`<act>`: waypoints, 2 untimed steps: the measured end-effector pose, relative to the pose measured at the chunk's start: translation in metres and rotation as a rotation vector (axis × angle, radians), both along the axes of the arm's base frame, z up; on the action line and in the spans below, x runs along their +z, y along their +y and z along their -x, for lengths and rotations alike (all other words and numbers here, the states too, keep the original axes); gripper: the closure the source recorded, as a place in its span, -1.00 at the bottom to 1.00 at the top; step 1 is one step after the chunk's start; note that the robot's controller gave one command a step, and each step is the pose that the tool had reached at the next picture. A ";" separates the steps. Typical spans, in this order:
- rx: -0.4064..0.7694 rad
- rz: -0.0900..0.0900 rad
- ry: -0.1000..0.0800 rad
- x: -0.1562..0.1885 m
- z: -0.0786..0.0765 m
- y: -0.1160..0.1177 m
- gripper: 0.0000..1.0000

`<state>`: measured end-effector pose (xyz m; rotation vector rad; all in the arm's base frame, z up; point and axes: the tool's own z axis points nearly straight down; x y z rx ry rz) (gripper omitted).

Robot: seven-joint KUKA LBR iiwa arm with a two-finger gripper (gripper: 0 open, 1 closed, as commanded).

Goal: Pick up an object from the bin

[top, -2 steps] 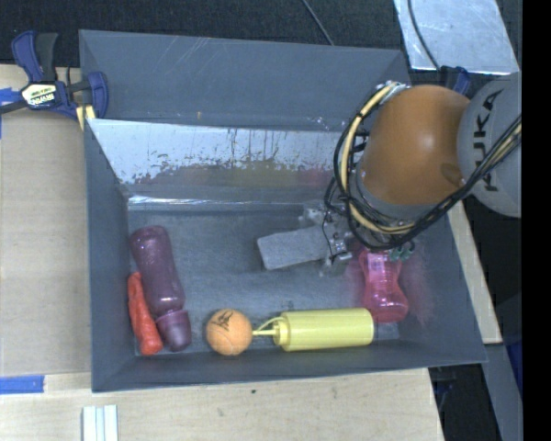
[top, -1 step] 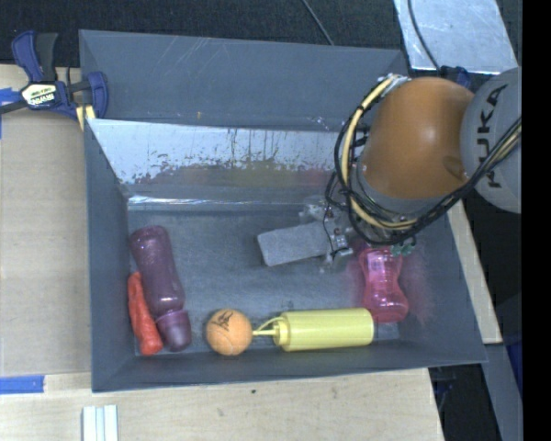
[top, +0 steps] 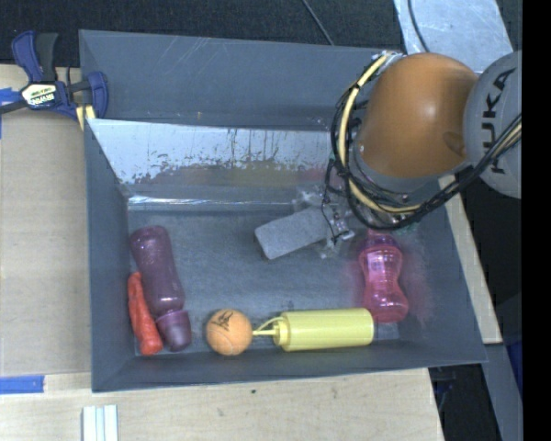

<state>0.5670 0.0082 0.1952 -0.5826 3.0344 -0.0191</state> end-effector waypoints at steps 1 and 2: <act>-0.068 -0.003 -0.001 0.004 0.010 -0.004 1.00; -0.098 -0.006 -0.004 -0.041 0.000 0.000 1.00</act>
Offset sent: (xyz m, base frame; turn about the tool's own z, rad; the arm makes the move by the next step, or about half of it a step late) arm 0.0000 0.0000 -0.0400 0.0984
